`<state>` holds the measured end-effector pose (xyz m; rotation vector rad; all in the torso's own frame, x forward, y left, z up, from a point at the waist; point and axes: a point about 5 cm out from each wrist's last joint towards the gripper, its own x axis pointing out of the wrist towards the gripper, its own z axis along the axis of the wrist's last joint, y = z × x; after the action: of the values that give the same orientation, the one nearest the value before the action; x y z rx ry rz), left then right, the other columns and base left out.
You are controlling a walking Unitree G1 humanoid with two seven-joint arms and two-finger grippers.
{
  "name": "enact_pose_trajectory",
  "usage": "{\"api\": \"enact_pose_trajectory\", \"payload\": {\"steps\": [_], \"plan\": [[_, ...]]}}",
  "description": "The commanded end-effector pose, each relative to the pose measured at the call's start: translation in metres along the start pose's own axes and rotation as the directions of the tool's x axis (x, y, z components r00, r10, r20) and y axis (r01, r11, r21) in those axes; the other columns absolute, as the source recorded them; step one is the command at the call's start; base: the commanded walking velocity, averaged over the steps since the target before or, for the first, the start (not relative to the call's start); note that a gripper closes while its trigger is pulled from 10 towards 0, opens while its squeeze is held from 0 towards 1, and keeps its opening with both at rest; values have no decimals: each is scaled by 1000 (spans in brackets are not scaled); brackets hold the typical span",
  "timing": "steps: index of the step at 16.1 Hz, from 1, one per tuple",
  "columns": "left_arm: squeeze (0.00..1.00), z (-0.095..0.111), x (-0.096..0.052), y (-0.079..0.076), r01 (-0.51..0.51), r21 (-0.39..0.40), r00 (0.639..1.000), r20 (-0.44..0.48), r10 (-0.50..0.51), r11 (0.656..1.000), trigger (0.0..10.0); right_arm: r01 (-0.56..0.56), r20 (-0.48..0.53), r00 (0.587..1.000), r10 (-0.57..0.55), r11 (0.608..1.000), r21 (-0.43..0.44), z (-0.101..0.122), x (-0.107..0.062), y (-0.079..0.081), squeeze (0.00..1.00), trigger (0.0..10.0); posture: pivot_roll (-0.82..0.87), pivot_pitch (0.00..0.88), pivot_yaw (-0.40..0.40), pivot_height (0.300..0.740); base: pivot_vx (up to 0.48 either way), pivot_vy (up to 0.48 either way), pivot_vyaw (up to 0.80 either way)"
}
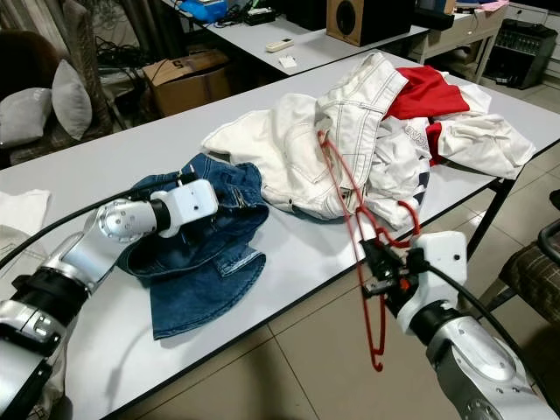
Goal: Hang hanger
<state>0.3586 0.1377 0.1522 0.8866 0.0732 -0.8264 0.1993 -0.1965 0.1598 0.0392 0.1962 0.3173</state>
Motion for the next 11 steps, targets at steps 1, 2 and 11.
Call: {"api": "enact_pose_trajectory", "payload": {"steps": [1, 2, 11], "plan": [[0, -3, -3, 11, -38, -27, 999, -20, 38, 999, 0, -58, 29, 998, 59, 998, -19, 5, -2, 8, 0, 10000, -174, 0, 143, 740, 0, 0, 0], [0, -3, -3, 12, -45, -36, 999, -22, 44, 998, 0, -72, 29, 997, 72, 997, -22, 5, -3, 10, 0, 10000, -174, 0, 144, 740, 0, 0, 0], [0, 33, -6, 79, -301, -345, 930, 100, 354, 889, 0, -424, -62, 904, 423, 906, 0, -4, -28, 43, 0, 10000, -168, 0, 158, 740, 0, 0, 0]]}}
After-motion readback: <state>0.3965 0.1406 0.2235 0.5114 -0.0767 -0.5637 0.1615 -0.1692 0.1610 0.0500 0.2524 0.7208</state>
